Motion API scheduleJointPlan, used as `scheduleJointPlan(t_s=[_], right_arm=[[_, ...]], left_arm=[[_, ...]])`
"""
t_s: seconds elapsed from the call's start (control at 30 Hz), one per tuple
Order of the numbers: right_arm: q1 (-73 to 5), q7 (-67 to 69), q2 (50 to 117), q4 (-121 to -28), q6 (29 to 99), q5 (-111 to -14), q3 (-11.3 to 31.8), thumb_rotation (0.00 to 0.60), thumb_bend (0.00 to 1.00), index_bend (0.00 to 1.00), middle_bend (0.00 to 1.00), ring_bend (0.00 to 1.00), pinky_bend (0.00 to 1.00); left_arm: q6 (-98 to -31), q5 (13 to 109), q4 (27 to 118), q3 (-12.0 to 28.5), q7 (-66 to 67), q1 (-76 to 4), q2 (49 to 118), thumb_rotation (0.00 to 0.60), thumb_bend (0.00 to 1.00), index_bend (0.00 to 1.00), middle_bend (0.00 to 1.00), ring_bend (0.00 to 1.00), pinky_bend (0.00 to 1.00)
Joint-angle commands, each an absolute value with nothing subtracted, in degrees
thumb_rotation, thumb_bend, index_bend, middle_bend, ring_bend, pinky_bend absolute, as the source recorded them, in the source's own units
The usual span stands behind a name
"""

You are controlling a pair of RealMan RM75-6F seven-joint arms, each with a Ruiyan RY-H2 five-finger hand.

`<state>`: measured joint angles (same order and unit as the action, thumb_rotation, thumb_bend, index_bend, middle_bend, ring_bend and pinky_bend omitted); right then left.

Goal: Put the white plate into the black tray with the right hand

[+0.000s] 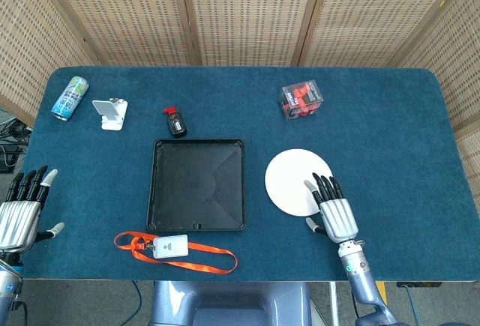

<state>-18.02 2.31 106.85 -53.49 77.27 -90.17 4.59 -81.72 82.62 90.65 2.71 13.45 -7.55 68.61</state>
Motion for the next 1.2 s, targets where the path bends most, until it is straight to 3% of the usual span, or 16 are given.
scheduleJointPlan(t_s=[0.03,0.57,0.87,1.07,1.2], right_arm=[[-18.5,3.7,108.2,-51.2,76.2,-89.5,4.5,0.6,0.46,0.15,0.0,0.0,0.0],[-20.2,7.5,112.1,-44.1,75.5,-88.5,4.8,0.6,0.57,0.18,0.0,0.0,0.0],[-22.2,9.1,114.2,-40.3,73.4,-87.6,5.5,0.6,0.59,0.26,0.0,0.0,0.0],[-23.1,10.7,115.6,-37.5,74.0,-87.4,6.0,0.6,0.58,0.37,0.0,0.0,0.0],[-23.3,12.0,116.7,-35.6,76.3,-87.7,6.3,0.6,0.53,0.52,0.08,0.0,0.04]], left_arm=[[-81.5,82.3,90.4,2.8,13.3,-7.6,68.7,0.6,0.0,0.0,0.0,0.0,0.0],[-80.6,81.7,89.6,2.8,13.2,-8.1,69.3,0.6,0.0,0.0,0.0,0.0,0.0],[-79.9,81.0,89.0,2.9,13.1,-8.4,69.6,0.6,0.0,0.0,0.0,0.0,0.0],[-79.7,80.8,88.8,2.9,13.0,-8.5,69.8,0.6,0.0,0.0,0.0,0.0,0.0],[-79.9,81.0,88.9,2.8,12.9,-8.5,69.8,0.6,0.0,0.0,0.0,0.0,0.0]])
